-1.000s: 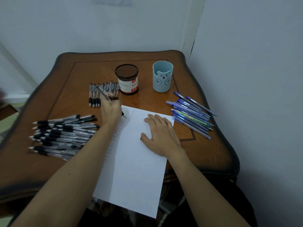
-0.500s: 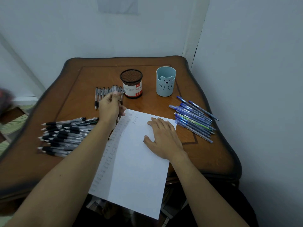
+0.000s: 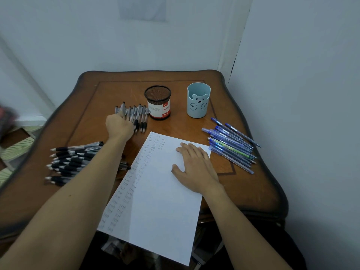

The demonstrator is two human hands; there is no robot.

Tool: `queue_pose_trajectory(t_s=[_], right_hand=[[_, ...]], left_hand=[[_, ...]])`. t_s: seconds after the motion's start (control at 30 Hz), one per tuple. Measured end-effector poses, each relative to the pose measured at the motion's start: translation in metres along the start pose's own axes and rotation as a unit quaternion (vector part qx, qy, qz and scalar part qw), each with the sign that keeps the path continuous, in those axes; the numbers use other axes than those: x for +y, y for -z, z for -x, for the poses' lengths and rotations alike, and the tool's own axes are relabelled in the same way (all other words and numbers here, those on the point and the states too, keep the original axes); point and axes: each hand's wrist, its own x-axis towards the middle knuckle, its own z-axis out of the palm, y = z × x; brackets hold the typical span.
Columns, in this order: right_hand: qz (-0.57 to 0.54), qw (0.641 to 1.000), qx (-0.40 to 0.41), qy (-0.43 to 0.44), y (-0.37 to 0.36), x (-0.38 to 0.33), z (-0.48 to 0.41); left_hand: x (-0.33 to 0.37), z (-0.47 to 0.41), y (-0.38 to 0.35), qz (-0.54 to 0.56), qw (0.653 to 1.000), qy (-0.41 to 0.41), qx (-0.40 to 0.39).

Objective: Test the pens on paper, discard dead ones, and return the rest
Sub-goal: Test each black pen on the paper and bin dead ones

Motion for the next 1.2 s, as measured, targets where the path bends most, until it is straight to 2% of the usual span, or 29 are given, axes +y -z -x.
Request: queue_pose_trajectory(t_s=[0.1, 0.27, 0.63, 0.8, 0.97, 1.1, 1.2], right_hand=[[0.001, 1.000, -0.001, -0.001, 0.000, 0.001, 0.000], [0.003, 1.000, 0.001, -0.001, -0.002, 0.001, -0.001], [-0.024, 1.000, -0.008, -0.003, 0.002, 0.003, -0.002], [-0.034, 0.999, -0.027, -0.008, 0.005, 0.004, -0.003], [-0.014, 0.997, -0.071, -0.007, 0.007, 0.005, -0.004], [0.005, 0.998, -0.068, -0.002, 0.004, 0.005, -0.002], [0.008, 0.998, -0.054, 0.000, 0.003, 0.005, -0.002]], left_hand=[[0.000, -0.005, -0.007, -0.040, 0.999, -0.008, 0.001], [-0.001, -0.006, -0.010, -0.089, 0.995, -0.032, -0.041], [-0.011, 0.008, 0.020, -0.067, 0.993, -0.093, -0.026], [-0.023, 0.015, 0.040, -0.196, 0.976, -0.091, -0.015], [-0.038, 0.018, 0.054, -0.334, 0.935, -0.073, -0.089], [-0.050, 0.015, 0.061, -0.345, 0.924, -0.075, -0.148], [-0.048, 0.022, 0.064, -0.331, 0.928, -0.090, -0.145]])
